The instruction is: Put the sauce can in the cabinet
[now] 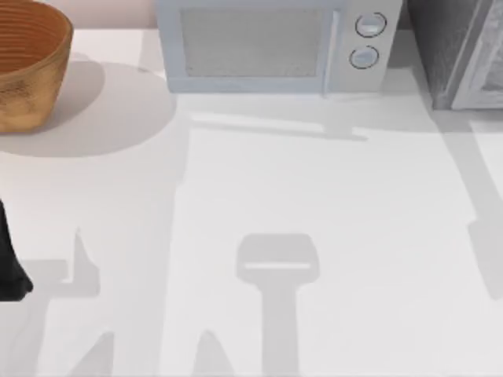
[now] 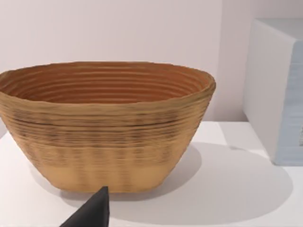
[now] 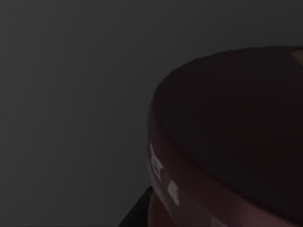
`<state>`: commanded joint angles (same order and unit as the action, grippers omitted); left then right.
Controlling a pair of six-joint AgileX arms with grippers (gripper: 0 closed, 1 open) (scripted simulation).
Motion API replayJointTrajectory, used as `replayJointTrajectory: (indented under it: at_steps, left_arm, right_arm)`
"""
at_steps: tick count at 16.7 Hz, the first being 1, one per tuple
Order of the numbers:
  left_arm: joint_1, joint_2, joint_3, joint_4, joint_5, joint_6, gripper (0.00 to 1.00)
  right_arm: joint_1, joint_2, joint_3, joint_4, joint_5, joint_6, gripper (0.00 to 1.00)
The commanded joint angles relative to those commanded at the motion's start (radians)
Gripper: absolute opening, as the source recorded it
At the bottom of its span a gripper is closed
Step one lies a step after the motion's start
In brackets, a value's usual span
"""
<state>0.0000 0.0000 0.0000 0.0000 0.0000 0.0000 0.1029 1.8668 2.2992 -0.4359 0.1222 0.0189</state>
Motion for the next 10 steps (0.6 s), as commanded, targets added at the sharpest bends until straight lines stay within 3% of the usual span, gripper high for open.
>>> replayJointTrajectory:
  at_steps: [4,10]
  left_arm:
    - [0.0,0.0,0.0,0.0,0.0,0.0,1.0]
    - [0.0,0.0,0.0,0.0,0.0,0.0,1.0]
  right_arm:
    - [0.0,0.0,0.0,0.0,0.0,0.0,0.98]
    - [0.0,0.0,0.0,0.0,0.0,0.0,1.0]
